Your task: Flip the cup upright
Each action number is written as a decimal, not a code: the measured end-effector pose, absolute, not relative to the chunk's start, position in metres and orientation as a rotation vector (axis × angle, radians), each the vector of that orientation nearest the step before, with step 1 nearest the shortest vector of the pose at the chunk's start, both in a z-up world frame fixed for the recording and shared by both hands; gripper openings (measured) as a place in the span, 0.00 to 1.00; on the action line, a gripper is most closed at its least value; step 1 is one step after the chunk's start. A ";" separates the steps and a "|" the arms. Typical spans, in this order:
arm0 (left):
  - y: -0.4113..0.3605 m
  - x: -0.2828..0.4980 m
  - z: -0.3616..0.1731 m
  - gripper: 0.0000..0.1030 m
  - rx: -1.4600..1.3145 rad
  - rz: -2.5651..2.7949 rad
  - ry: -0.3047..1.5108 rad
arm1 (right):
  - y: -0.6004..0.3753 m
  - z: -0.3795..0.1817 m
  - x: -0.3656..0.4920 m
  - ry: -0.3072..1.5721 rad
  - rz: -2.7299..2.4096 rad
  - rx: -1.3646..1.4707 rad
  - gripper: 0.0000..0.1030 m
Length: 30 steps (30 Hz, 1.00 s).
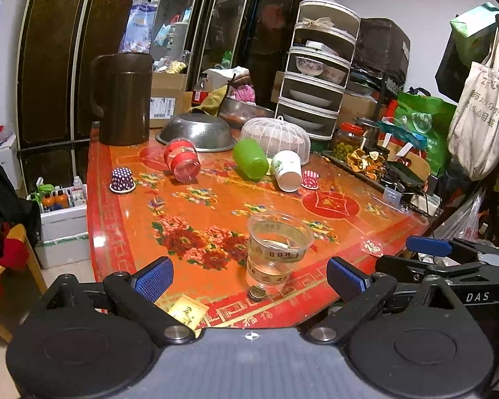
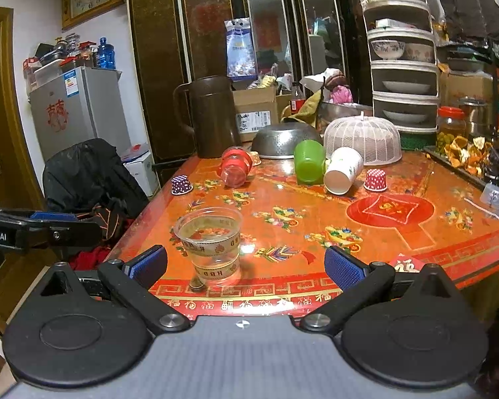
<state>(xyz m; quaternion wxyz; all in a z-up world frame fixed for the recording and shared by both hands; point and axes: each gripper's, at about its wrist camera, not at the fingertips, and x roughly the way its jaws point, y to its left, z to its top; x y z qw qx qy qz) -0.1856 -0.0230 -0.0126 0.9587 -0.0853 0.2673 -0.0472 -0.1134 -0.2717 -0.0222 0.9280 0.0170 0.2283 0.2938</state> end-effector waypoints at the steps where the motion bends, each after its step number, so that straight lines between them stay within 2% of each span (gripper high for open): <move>1: -0.023 -0.186 -0.013 0.97 -0.173 -0.096 0.542 | -0.272 -0.023 -0.113 0.470 0.602 0.037 0.99; 30: -0.024 -0.181 -0.018 0.97 -0.178 -0.055 0.574 | -0.274 -0.025 -0.113 0.489 0.622 0.044 0.99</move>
